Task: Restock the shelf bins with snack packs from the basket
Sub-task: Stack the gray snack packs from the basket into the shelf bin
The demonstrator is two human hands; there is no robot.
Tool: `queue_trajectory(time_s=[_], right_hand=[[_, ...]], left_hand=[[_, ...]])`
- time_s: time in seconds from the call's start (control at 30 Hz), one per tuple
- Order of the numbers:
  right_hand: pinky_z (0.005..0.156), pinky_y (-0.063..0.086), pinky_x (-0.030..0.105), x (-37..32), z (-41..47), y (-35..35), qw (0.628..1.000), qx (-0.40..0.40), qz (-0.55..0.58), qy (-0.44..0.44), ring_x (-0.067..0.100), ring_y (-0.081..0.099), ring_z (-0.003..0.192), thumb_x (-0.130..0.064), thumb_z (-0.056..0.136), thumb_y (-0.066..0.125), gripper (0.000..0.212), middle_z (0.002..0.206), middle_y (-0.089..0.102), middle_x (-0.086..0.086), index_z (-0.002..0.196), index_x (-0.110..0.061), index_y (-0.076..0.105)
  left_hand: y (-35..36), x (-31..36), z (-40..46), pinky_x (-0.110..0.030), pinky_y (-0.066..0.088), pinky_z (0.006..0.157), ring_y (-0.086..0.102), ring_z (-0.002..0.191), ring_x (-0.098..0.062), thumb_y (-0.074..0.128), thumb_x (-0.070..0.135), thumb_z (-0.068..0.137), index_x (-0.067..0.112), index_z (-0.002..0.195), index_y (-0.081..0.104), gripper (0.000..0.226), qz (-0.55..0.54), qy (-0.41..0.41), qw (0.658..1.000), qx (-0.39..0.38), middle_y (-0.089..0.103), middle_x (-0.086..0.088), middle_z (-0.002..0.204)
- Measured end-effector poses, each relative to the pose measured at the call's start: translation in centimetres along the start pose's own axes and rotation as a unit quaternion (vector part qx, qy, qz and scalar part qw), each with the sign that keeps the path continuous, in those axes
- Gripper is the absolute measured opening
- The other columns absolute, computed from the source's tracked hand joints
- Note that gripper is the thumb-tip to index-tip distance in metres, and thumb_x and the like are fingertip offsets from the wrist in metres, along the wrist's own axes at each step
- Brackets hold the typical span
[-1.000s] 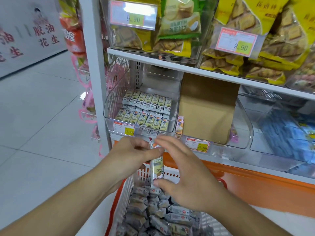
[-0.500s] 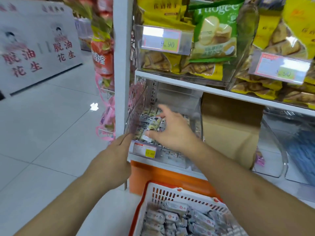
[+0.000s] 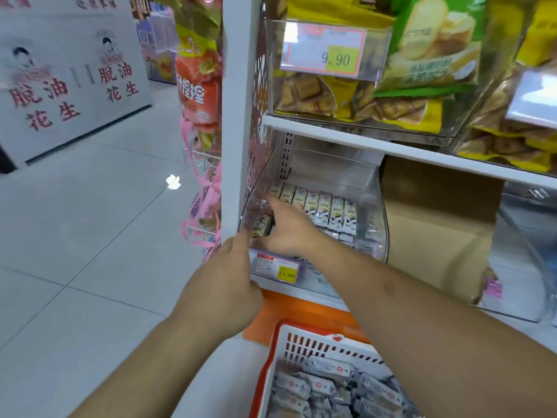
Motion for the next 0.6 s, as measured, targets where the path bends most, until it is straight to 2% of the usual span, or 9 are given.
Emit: queue_trajectory(time_s=[0.1,0.23,0.3,0.37,0.4,0.47,0.53,0.6], right_hand=[[0.112,0.046,0.046,0.4,-0.9,-0.7,0.999,-0.007,0.044,0.012,0.026,0.037,0.141,-0.064,0.068,0.085,0.117,0.145,0.055,0.001,0.161,-0.037,0.021],[0.116,0.042,0.047,0.1,-4.5,-3.2,0.998,0.021,0.065,0.007,0.021,0.039,0.142,-0.064,0.083,0.077,0.096,0.15,0.05,-0.002,0.159,-0.032,0.03],[0.107,0.048,0.042,-0.4,-8.0,-5.5,0.995,0.07,0.068,-0.022,0.015,0.051,0.122,-0.057,0.092,0.07,0.071,0.134,0.055,-0.003,0.151,-0.027,0.043],[0.09,0.052,0.037,-1.1,-12.5,-7.3,0.986,0.123,0.082,-0.081,0.013,0.056,0.097,-0.041,0.098,0.067,0.037,0.11,0.059,-0.006,0.129,-0.023,0.057],[0.084,0.051,0.034,-1.2,-14.8,-7.4,0.982,0.127,0.089,-0.107,0.014,0.056,0.091,-0.033,0.098,0.066,0.025,0.102,0.059,-0.006,0.119,-0.022,0.059],[0.078,0.049,0.03,0.1,-18.7,-5.6,0.984,0.088,0.101,-0.119,0.015,0.056,0.089,-0.025,0.099,0.065,0.013,0.096,0.059,-0.006,0.111,-0.023,0.06],[0.078,0.05,0.032,3.1,-21.7,-1.9,0.993,0.023,0.091,-0.078,0.013,0.057,0.088,-0.026,0.1,0.064,0.011,0.095,0.06,-0.008,0.11,-0.026,0.06],[0.08,0.052,0.037,7.3,-24.1,3.4,0.996,-0.059,0.064,-0.014,0.011,0.058,0.088,-0.029,0.101,0.062,0.011,0.097,0.06,-0.011,0.112,-0.028,0.059]], left_hand=[[0.0,0.1,0.0,-0.029,0.048,0.088,0.048,0.109,-0.01,0.06,0.01,0.089,0.035,0.144,0.036,0.065,-0.014,0.005,1.0,-0.003,0.051,0.009,0.142],[-1.3,1.1,-0.7,-0.033,0.048,0.096,0.055,0.124,-0.02,0.058,0.02,0.097,0.03,0.15,0.04,0.057,0.017,0.01,0.999,0.029,0.046,0.005,0.148],[-2.0,1.4,-1.5,-0.038,0.053,0.095,0.061,0.116,-0.022,0.055,0.03,0.098,0.032,0.142,0.051,0.044,0.027,0.007,0.999,0.044,0.053,0.003,0.138],[-1.6,1.4,-2.4,-0.039,0.056,0.088,0.065,0.102,-0.021,0.052,0.035,0.097,0.031,0.12,0.065,0.027,0.04,-0.001,0.999,0.03,0.065,0.004,0.12],[-0.7,1.4,-2.9,-0.038,0.056,0.085,0.065,0.097,-0.022,0.051,0.037,0.097,0.028,0.109,0.067,0.022,0.048,-0.005,0.999,0.005,0.069,0.004,0.111],[2.6,1.3,-4.1,-0.037,0.055,0.084,0.064,0.097,-0.023,0.049,0.041,0.099,0.024,0.102,0.065,0.024,0.071,-0.007,0.995,-0.07,0.071,0.001,0.107],[6.8,0.8,-5.3,-0.037,0.052,0.09,0.062,0.107,-0.027,0.047,0.045,0.102,0.02,0.115,0.062,0.032,0.094,-0.018,0.985,-0.142,0.068,-0.006,0.118],[11.1,-0.4,-6.7,-0.042,0.049,0.1,0.057,0.122,-0.033,0.044,0.047,0.104,0.015,0.135,0.051,0.046,0.084,-0.052,0.978,-0.183,0.057,-0.013,0.136]])
Point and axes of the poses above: each hand's wrist, its own z-axis towards the middle knuckle, its own y-axis out of the palm, x = y × z, the point moved 10 cm from there along z, towards the middle knuckle
